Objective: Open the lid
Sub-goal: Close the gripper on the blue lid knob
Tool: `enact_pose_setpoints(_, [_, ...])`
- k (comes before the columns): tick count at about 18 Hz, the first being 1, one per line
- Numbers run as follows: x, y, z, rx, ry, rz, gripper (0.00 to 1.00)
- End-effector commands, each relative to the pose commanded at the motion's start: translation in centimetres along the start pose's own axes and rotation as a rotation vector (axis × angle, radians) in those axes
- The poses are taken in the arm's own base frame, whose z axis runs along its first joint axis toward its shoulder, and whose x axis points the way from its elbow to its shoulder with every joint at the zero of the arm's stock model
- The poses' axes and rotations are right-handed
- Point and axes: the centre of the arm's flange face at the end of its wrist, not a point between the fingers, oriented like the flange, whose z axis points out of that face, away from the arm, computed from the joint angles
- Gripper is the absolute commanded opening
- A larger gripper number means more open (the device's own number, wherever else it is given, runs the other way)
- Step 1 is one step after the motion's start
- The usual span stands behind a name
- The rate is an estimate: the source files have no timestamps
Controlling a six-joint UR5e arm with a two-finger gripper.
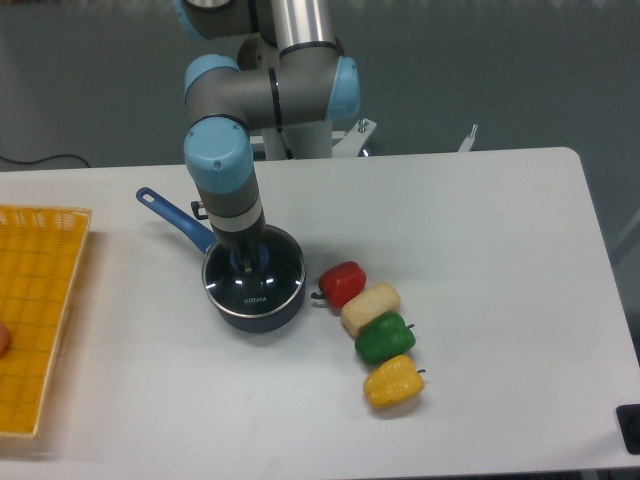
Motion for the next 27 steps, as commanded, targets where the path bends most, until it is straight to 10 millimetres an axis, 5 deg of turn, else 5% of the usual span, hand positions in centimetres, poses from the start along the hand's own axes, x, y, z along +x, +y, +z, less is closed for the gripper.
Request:
enact_pose_setpoints(16, [0.05,-0.05,0.70,-0.004,0.014,0.006,0.99])
enact_pose_setpoints(27, [0.09,-0.05,0.77,-0.004,0.015,0.006,0.76])
